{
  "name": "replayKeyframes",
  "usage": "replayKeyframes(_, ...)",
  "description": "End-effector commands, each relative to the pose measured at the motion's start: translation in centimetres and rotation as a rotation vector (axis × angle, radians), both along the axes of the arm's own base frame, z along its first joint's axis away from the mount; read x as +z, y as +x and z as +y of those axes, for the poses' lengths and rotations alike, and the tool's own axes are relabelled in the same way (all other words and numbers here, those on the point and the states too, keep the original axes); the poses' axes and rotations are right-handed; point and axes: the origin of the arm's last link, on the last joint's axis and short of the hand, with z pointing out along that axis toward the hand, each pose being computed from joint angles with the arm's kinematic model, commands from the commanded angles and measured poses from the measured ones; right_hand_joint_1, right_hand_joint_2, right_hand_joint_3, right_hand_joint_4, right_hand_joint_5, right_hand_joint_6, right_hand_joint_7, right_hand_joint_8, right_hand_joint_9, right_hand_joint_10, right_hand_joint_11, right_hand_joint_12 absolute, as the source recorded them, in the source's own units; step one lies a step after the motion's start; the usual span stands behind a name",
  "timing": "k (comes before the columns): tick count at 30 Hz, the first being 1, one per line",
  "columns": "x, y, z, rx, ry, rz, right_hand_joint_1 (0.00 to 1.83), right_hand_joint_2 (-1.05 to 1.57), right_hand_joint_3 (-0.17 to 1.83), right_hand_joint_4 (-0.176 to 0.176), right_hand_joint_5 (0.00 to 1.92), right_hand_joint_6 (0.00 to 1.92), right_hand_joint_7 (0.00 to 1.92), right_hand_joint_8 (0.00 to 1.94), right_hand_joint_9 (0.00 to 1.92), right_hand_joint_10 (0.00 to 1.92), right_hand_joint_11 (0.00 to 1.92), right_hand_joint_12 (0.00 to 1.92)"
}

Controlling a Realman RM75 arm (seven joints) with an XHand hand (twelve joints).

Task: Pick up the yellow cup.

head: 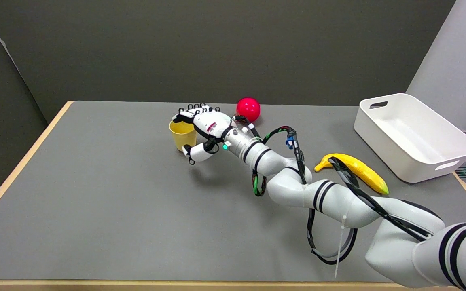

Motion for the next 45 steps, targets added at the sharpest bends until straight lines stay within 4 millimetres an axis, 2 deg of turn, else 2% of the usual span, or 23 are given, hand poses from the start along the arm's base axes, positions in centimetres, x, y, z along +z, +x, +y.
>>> replayKeyframes(1,1.1,-0.5,-1.0,-0.03,-0.058,-0.021,0.8,0.77,0.96,0.043,0.23,0.58,0.15,0.24,0.1,0.55,0.0,0.88)
replayKeyframes(10,0.8,0.0,-0.9,-0.005,-0.049,-0.034,0.8,0.8,0.96,0.04,0.22,0.73,0.16,0.24,0.09,0.54,0.0,0.87)
replayKeyframes(12,0.7,0.1,-0.9,0.002,-0.047,-0.036,0.8,0.81,0.95,0.037,0.23,0.91,0.16,0.24,0.1,0.54,0.0,0.87)
replayKeyframes(13,0.7,0.2,-0.8,0.007,-0.045,-0.035,0.8,0.82,0.94,0.04,0.25,1.06,0.16,0.24,0.1,0.54,0.0,0.87)
replayKeyframes(14,0.6,0.3,-0.8,0.017,-0.043,-0.03,0.79,0.9,0.83,0.05,0.29,1.26,0.15,0.25,0.09,0.55,0.0,0.87)
replayKeyframes(16,0.4,0.6,-0.7,0.052,-0.037,0.022,0.74,1.29,0.28,0.091,0.47,1.76,0.14,0.29,0.07,0.59,0.0,0.88)
replayKeyframes(20,0.1,1.0,-0.5,0.095,-0.03,0.084,0.81,1.19,0.38,0.092,0.56,1.69,0.16,0.28,0.09,0.56,0.0,0.87)
replayKeyframes(22,0.2,1.1,-0.5,0.101,-0.031,0.087,0.81,1.15,0.44,0.124,0.57,1.68,0.17,0.32,0.09,0.58,0.0,0.92)
replayKeyframes(24,0.2,1.2,-0.4,0.103,-0.032,0.083,0.82,1.14,0.44,0.125,0.58,1.67,0.17,0.33,0.09,0.58,0.0,0.93)
replayKeyframes(27,0.3,1.2,-0.3,0.105,-0.035,0.074,0.85,1.13,0.43,0.11,0.61,1.62,0.2,0.29,0.11,0.57,0.0,0.91)
replayKeyframes(31,0.3,1.1,-0.2,0.102,-0.035,0.074,0.85,1.1,0.47,0.123,0.62,1.62,0.2,0.35,0.1,0.59,0.0,0.96)
replayKeyframes(45,0.4,1.3,-0.1,0.118,-0.038,0.064,0.87,1.08,0.5,0.102,0.64,1.62,0.21,0.37,0.1,0.6,0.0,0.97)
